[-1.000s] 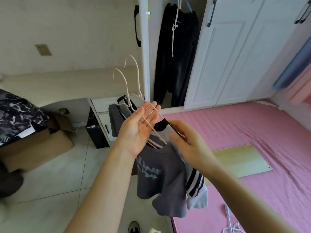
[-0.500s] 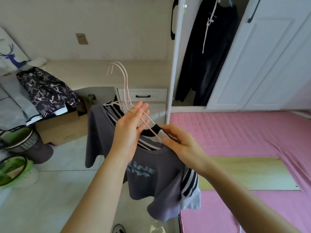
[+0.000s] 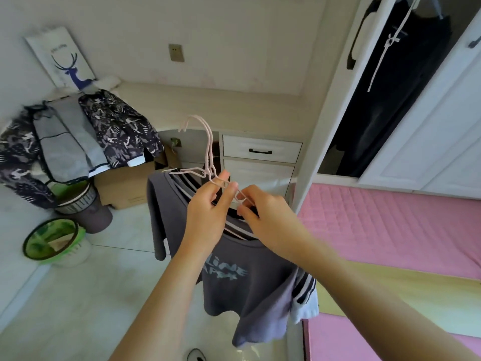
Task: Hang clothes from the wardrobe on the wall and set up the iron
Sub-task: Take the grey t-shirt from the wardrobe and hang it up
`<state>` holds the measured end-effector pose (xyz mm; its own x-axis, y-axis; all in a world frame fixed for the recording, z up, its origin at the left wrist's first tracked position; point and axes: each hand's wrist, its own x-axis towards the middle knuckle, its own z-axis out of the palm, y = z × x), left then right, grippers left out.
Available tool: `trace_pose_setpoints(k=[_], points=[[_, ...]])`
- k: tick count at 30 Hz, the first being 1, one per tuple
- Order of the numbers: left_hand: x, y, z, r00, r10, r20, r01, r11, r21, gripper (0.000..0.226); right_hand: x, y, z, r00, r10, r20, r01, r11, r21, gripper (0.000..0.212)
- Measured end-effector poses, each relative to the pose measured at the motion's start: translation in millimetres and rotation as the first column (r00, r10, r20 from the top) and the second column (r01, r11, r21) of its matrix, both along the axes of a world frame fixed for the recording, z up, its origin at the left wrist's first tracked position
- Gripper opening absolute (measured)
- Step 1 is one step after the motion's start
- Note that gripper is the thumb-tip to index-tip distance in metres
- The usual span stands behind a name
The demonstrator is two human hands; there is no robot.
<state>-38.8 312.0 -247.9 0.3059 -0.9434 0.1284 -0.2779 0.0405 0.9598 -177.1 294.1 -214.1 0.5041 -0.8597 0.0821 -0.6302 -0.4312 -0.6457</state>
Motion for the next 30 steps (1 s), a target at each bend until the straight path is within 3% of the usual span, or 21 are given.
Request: trace_pose_setpoints(k=[6, 13, 19, 22, 26, 30], points=[[68, -12, -9, 0.99, 0.045, 0.132, -0.043, 0.999, -0.018, 0.043, 72, -22, -10, 0.999, -0.042, 0.002, 0.042, 0.998, 0.051, 0.012], [151, -20, -11, 0.934, 0.032, 0.355, -0.002, 0.996, -0.084, 0.042, 141, -45, -8, 0.981, -0.102, 0.167, 0.07, 0.979, 0.19, 0.025], [231, -30, 0, 0.793, 0.388, 0.47, -0.188, 0.89, -0.416, 0.016, 181, -77, -8, 0.964, -0.101, 0.247, 0.043, 0.972, 0.232, 0.028], [272, -48, -3, 0.749, 0.386, 0.538, -0.22, 0.911, -0.348, 0.022, 196, -97, -6, 0.951, -0.09, 0.295, 0.018, 0.972, 0.236, 0.032], [317, -79, -15, 0.763, 0.212, 0.61, -0.151, 0.977, -0.151, 0.04, 214, -131, -3, 0.94, -0.049, 0.339, -0.039, 0.968, 0.248, 0.025], [345, -108, -17, 0.771, 0.168, 0.615, -0.118, 0.986, -0.12, 0.04, 229, -175, -5, 0.922, 0.025, 0.386, -0.131, 0.959, 0.253, 0.031]])
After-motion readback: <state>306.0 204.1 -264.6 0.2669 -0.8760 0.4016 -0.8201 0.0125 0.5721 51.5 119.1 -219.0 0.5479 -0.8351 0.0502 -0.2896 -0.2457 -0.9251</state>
